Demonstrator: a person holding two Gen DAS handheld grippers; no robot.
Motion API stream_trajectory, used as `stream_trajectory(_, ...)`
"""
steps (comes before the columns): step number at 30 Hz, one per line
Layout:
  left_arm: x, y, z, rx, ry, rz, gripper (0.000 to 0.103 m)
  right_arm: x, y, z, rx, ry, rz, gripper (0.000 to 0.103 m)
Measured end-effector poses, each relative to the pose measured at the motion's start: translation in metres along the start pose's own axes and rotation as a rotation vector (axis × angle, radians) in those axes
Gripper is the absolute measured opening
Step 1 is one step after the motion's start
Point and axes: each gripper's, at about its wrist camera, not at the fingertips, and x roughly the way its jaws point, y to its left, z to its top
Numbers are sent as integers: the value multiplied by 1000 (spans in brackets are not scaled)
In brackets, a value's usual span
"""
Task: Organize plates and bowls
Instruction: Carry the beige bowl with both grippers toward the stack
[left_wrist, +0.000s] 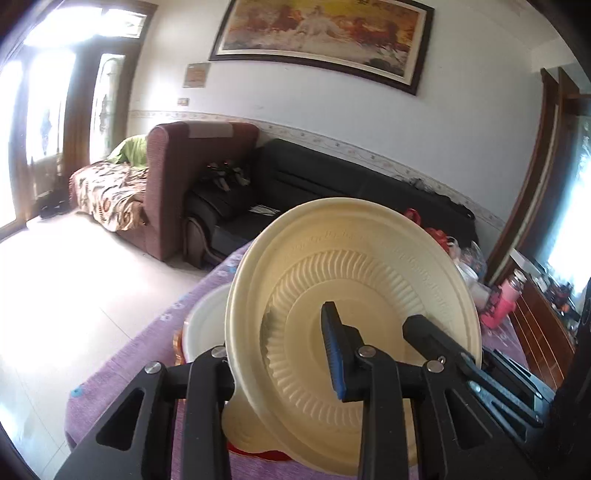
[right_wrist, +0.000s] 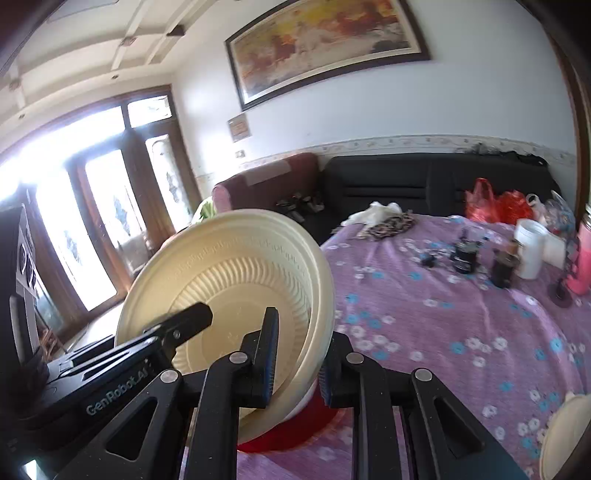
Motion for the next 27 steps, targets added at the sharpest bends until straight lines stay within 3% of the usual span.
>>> stream_trajectory(9, 21, 41, 4, -57, 39, 56, 29, 59, 32, 1, -29, 106, 20, 22)
stream_trajectory(17, 49, 48, 0, -17, 53, 140, 29, 82, 36, -3, -49, 148, -12, 22)
stream_trajectory(27, 55, 51, 2, -10, 55, 167, 31, 100, 32, -13, -74, 190, -60, 22)
